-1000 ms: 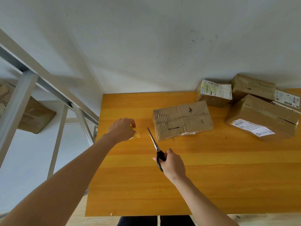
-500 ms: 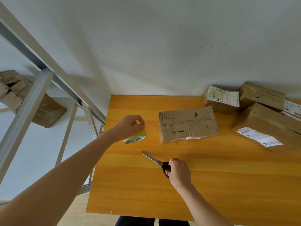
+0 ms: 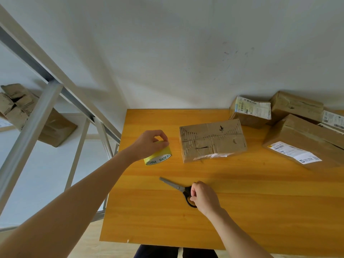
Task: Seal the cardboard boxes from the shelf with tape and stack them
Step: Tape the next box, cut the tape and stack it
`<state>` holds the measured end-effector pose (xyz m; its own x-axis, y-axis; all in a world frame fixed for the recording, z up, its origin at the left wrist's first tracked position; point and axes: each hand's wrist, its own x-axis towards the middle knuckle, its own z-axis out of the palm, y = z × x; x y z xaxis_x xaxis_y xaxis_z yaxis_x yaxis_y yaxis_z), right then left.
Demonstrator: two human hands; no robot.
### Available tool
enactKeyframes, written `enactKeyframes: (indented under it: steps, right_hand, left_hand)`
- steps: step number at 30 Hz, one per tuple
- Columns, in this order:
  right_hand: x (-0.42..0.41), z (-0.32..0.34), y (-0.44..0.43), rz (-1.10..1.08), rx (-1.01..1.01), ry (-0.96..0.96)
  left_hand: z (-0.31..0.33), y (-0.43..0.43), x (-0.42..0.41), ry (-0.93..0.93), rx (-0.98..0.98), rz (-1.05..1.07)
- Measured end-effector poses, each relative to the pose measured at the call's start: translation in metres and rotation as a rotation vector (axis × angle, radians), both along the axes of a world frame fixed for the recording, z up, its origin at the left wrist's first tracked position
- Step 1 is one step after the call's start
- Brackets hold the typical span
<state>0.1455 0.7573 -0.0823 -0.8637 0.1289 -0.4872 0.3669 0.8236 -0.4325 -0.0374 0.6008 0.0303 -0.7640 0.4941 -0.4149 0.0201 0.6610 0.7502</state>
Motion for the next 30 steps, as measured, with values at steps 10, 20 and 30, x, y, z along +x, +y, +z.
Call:
enactKeyframes:
  steps: [10, 20, 30]
  right_hand:
    - [-0.053, 0.085, -0.025, -0.365, -0.190, 0.852]
    - [-0.090, 0.114, -0.001, -0.535, -0.500, 0.625]
    - [-0.086, 0.140, 0.022, -0.859, -0.893, 0.591]
  left_hand:
    - [0.027, 0.009, -0.002, -0.042, 0.082, -0.042]
    - [0.038, 0.022, -0.003, 0.042, 0.203, -0.160]
    - [0.045, 0.018, -0.028, 0.156, 0.011, -0.274]
